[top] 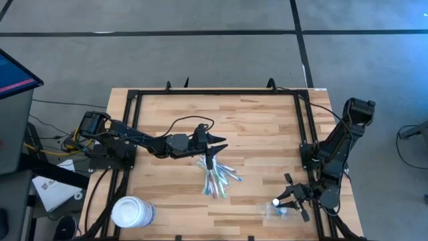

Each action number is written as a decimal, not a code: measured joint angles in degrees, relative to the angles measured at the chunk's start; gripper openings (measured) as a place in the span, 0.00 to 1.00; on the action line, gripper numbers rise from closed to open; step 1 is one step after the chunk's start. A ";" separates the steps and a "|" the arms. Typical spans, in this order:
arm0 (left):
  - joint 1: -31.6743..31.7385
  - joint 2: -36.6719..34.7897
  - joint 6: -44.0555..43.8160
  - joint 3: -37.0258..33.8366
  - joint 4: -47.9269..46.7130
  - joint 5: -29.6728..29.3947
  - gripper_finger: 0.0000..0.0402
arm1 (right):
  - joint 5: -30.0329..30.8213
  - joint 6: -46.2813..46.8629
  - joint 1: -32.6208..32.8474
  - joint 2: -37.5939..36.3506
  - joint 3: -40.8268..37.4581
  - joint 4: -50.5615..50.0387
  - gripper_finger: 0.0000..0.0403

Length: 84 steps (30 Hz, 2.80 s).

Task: Pick & Place toothbrushing station
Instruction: Put the blue mouthwash into the transparent organizer, then put the purple toothbrush into the transparent organizer

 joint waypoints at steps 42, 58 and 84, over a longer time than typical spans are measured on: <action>0.00 0.00 -0.01 0.00 0.02 -0.01 0.28 | -1.35 0.35 0.04 0.00 -0.04 -0.47 0.36; 0.02 -0.01 0.00 0.00 0.01 0.00 0.28 | -1.35 0.34 0.04 -0.02 -0.04 -0.22 0.35; 0.02 0.01 -3.23 0.00 -5.58 3.61 0.28 | -5.30 -11.30 -15.01 -13.48 -0.02 0.16 0.28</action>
